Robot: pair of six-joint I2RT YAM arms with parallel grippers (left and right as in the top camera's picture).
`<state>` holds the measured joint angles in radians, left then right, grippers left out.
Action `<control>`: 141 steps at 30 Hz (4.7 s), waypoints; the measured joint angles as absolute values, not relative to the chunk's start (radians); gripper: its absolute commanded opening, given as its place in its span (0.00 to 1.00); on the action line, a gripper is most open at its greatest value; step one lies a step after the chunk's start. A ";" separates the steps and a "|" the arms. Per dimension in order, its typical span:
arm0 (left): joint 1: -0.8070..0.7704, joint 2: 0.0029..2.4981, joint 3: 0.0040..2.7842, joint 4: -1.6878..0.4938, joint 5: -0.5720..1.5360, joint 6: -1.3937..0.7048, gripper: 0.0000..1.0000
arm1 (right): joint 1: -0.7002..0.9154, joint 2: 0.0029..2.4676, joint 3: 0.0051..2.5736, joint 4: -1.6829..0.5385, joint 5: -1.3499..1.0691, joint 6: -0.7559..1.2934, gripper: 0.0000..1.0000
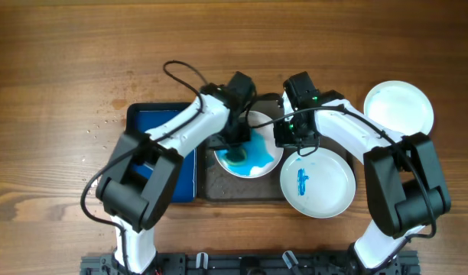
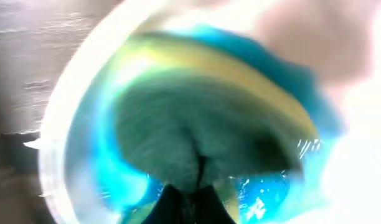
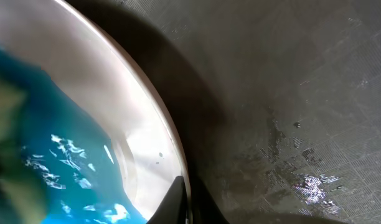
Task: Clean dirty plates on tray and stack at the side
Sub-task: 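Scrub the stained plate with the sponge in the left gripper, then drop the sponge into the blue tray and retract the left gripper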
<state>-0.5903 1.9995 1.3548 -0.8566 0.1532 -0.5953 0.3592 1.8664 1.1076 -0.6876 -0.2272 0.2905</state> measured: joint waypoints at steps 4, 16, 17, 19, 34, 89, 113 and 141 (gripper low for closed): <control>-0.653 2.004 1.351 -0.733 0.229 -0.616 0.04 | 0.356 1.866 1.108 -0.692 -0.220 0.298 0.04; -0.559 2.018 1.348 -0.668 0.269 -0.796 0.04 | 0.355 1.865 1.109 -0.702 -0.216 0.310 0.04; -0.539 2.017 1.350 -0.704 0.258 -0.799 0.04 | 0.355 1.865 1.109 -0.702 -0.216 0.310 0.04; -0.472 2.017 1.354 -0.792 0.233 -0.798 0.04 | 0.355 1.865 1.109 -0.702 -0.216 0.310 0.04; -0.695 2.016 1.366 -0.846 0.263 -0.558 0.04 | 0.358 1.863 1.109 -0.721 -0.201 0.309 0.04; -0.673 2.012 1.344 -0.559 -0.142 -0.596 0.04 | 0.352 1.861 1.116 -0.707 -0.190 0.352 0.04; -0.534 2.012 1.375 -0.875 0.025 -0.428 0.04 | 0.365 1.861 1.116 -0.711 -0.202 0.335 0.04; -0.231 1.684 1.273 -1.125 -0.108 -0.511 0.04 | 0.359 1.861 1.116 -0.725 -0.179 0.308 0.04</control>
<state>-0.2306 1.6844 1.2728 -1.1248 -0.1078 -0.5106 0.3592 1.8606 1.1160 -0.7250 -0.1791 0.3084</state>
